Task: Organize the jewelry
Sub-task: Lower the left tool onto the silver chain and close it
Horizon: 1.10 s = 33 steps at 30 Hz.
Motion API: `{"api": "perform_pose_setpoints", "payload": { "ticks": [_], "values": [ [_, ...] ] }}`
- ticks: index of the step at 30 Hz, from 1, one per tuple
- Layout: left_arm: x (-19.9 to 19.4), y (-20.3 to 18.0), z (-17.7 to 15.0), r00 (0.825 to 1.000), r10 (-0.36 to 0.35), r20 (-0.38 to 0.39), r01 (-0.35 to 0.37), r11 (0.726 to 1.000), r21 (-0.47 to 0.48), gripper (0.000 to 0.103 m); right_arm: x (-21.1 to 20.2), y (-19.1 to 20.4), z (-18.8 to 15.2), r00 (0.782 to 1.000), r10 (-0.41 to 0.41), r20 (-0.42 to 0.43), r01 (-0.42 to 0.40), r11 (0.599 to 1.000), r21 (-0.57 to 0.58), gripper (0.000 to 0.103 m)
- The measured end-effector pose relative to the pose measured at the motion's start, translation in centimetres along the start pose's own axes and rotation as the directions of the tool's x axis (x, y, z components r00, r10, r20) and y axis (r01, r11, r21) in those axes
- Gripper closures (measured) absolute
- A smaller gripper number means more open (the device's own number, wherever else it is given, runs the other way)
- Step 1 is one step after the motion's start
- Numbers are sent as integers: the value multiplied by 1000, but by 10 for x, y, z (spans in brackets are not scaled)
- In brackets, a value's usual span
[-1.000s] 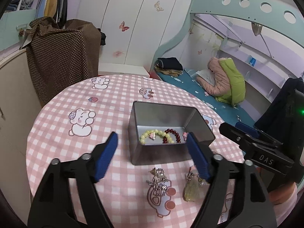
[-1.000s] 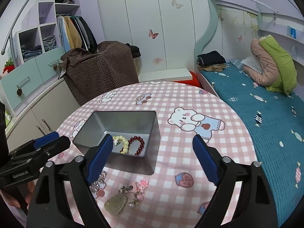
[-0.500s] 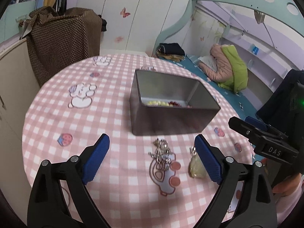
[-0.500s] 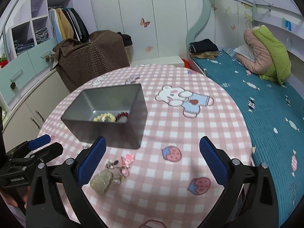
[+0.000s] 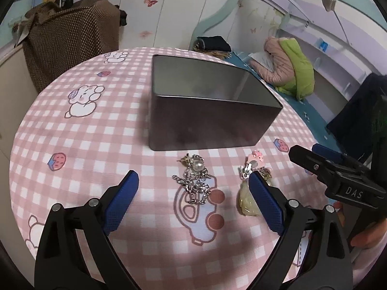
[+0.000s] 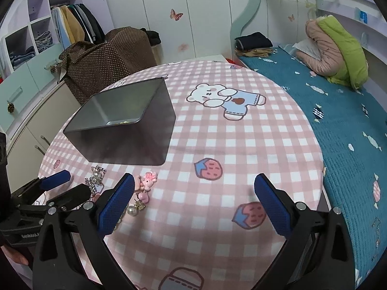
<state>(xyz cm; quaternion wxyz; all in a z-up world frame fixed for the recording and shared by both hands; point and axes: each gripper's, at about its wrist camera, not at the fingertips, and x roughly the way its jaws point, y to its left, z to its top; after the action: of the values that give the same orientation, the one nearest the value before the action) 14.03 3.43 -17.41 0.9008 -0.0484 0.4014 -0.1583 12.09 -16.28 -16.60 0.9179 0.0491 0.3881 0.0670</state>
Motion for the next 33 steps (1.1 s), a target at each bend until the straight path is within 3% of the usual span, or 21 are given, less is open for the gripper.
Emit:
{"api": "perform_pose_setpoints", "payload": {
  "ticks": [1, 5, 9, 11, 12, 14, 19, 23, 29, 33],
  "values": [
    [1, -2, 0, 1000, 8, 0, -8, 1000, 12, 11, 1, 0, 0, 1000, 1, -2, -1, 1000, -3, 8],
    [9, -9, -1, 999, 2, -41, 0, 999, 44, 37, 4, 2, -3, 1000, 15, -12, -15, 1000, -12, 8],
    [13, -16, -3, 996, 79, -41, -74, 991, 110, 51, 7, 2, -6, 999, 25, -24, -25, 1000, -19, 8],
    [14, -19, -3, 989, 138, -46, -130, 981, 145, 66, 9, 3, -6, 999, 28, -29, -29, 999, -26, 8],
    [14, -19, -3, 988, 144, -48, -136, 980, 147, 69, 9, 4, -6, 999, 31, -32, -32, 999, -29, 8],
    [14, -17, -2, 988, 146, -49, -138, 981, 139, 82, 9, 6, -7, 999, 35, -34, -37, 999, -32, 8],
    [10, -7, -3, 993, 104, -52, -98, 990, 102, 83, 8, 11, -7, 998, 47, -33, -48, 998, -38, 8],
    [-6, 4, 0, 1000, 22, -12, -21, 999, 40, 100, 4, 17, -7, 998, 63, -22, -65, 996, -54, 8],
    [-25, 11, 1, 999, 2, 35, -2, 1000, 9, 100, -1, 32, -6, 996, 89, -11, -90, 992, -92, 8],
    [-25, 14, -2, 1000, 9, 25, -9, 1000, 14, 100, 0, 40, -7, 995, 96, -16, -97, 990, -105, 8]
  ]
}}
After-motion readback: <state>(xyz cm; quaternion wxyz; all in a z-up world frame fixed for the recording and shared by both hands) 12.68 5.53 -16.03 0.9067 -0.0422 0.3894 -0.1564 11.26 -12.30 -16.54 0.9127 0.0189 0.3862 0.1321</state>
